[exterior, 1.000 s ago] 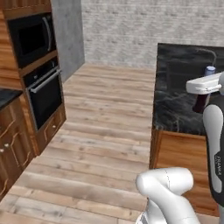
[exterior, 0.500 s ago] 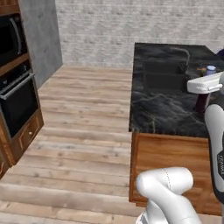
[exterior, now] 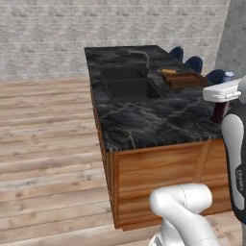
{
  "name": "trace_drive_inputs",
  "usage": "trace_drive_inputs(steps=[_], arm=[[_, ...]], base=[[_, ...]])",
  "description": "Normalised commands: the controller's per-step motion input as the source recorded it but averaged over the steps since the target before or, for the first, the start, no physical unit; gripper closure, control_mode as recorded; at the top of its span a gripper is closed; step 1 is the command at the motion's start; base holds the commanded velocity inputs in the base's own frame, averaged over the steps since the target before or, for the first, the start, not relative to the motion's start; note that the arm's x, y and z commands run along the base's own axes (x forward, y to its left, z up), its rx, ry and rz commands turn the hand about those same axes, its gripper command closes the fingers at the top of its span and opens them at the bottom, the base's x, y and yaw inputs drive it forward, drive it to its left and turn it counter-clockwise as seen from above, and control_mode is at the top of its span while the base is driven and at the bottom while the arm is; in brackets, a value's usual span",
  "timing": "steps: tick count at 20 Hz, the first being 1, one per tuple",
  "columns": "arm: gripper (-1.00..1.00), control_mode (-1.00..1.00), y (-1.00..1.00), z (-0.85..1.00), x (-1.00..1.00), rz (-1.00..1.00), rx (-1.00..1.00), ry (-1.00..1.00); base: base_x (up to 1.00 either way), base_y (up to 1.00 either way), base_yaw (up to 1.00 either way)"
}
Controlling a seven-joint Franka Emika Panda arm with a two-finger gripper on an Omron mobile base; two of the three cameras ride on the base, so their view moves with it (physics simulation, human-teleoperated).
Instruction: Move the condiment bottle and syrup bottle from the cabinet to the dining counter.
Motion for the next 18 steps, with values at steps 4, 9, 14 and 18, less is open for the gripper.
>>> trace_drive_inputs(steps=[4,9,14,18], arm=[[1.0,1.0,0.0,0.0,0.0,0.0,0.0,0.0],[1.0,1.0,0.0,0.0,0.0,0.0,0.0,0.0],[1.0,1.0,0.0,0.0,0.0,0.0,0.0,0.0],[1.0,1.0,0.0,0.0,0.0,0.0,0.0,0.0]], base=[[0.56,0.29,-0.21],[0.62,0.48,-0.02],[0.54,0.33,0.0],[0.55,0.17,0.04]])
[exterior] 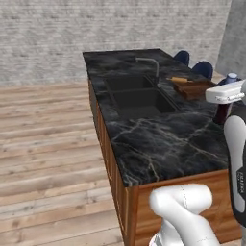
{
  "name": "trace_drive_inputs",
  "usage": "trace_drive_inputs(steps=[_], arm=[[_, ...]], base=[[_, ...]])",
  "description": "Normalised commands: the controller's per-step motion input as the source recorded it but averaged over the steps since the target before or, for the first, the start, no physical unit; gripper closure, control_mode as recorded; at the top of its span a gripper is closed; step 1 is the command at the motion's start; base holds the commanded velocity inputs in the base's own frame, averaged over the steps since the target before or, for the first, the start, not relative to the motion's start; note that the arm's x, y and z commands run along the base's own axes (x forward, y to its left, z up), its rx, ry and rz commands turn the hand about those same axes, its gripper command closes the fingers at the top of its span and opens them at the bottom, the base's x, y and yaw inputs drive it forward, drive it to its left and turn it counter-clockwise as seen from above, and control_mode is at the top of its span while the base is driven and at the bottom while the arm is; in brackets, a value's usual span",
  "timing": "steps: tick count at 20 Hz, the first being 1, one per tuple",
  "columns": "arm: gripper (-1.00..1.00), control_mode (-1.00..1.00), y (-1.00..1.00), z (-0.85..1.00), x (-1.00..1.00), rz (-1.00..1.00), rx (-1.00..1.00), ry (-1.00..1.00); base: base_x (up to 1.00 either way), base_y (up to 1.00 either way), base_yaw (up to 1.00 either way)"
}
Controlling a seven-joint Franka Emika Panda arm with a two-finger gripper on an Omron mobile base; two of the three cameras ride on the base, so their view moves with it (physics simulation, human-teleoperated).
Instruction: Move the condiment bottle and syrup bottle from the cabinet to the dining counter.
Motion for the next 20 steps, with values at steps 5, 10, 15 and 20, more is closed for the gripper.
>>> trace_drive_inputs(steps=[5,10,15,20], arm=[[1.0,1.0,0.0,0.0,0.0,0.0,0.0,0.0],[1.0,1.0,0.0,0.0,0.0,0.0,0.0,0.0],[1.0,1.0,0.0,0.0,0.0,0.0,0.0,0.0],[1.0,1.0,0.0,0.0,0.0,0.0,0.0,0.0]], base=[[0.51,0.11,0.05],[0.49,0.13,0.05],[0.37,0.01,0.01],[0.03,0.0,0.0]])
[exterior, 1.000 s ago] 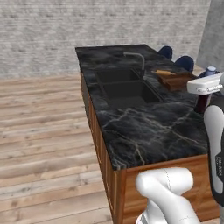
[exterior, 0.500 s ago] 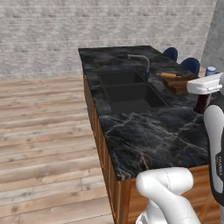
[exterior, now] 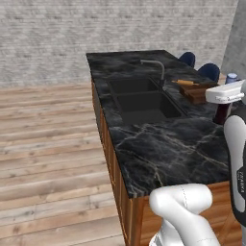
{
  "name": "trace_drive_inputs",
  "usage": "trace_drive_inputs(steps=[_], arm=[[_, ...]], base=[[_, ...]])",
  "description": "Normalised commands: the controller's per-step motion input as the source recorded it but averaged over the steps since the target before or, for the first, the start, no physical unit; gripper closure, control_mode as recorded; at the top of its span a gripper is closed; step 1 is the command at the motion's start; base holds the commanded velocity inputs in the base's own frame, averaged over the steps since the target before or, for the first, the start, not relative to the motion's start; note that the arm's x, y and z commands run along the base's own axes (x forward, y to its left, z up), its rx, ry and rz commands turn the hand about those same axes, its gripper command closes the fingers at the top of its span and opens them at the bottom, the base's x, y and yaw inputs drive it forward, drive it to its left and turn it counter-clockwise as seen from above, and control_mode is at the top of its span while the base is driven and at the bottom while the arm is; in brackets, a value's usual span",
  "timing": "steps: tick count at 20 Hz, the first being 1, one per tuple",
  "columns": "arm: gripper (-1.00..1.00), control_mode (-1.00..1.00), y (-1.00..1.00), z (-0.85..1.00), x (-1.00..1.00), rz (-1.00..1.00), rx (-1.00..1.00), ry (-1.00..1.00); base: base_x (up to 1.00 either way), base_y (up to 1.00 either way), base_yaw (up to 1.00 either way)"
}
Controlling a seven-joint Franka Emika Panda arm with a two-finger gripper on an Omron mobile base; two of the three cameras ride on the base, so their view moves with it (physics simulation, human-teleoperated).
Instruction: Move the condiment bottle and syrup bottle from the cabinet to the dining counter.
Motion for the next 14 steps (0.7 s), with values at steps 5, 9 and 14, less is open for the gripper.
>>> trace_drive_inputs(steps=[5,9,14], arm=[[1.0,1.0,0.0,0.0,0.0,0.0,0.0,0.0],[1.0,-1.0,0.0,-0.13,0.11,0.05,0.0,0.05],[1.0,-1.0,0.0,-0.28,0.36,0.21,0.0,0.01]], base=[[0.03,0.0,0.0],[0.0,0.0,0.0],[0.0,0.0,0.0]])
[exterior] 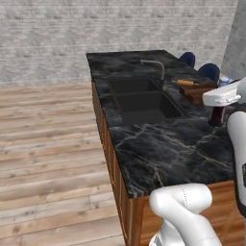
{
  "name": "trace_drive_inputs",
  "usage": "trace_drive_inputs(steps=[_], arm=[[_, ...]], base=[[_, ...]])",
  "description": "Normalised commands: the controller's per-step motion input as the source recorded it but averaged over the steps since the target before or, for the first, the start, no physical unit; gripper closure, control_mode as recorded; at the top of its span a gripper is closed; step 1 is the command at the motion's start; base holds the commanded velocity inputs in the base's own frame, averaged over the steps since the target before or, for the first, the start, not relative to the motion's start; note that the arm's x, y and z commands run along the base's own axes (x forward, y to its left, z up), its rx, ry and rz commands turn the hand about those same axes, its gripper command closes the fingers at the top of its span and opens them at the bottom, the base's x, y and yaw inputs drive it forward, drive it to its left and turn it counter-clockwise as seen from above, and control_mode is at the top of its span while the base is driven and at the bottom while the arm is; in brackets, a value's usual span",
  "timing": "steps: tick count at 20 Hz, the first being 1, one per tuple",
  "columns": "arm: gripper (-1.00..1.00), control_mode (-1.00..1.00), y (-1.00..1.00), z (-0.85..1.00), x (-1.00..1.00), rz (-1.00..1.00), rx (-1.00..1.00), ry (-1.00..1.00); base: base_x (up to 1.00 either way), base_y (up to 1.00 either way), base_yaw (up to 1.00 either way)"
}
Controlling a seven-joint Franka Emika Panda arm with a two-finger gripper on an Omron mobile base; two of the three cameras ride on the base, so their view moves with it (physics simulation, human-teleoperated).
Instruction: Move the condiment bottle and syrup bottle from the cabinet to the dining counter.
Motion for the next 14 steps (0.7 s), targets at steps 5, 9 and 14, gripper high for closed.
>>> trace_drive_inputs(steps=[5,9,14], arm=[[1.0,-1.0,0.05,-0.45,0.6,0.29,-0.03,0.0],[1.0,-1.0,0.14,-0.5,0.82,0.34,-0.13,0.03],[1.0,-1.0,0.08,-0.61,0.66,0.23,-0.17,0.01]], base=[[0.0,0.0,0.0],[0.0,0.0,0.0],[0.0,0.0,0.0]])
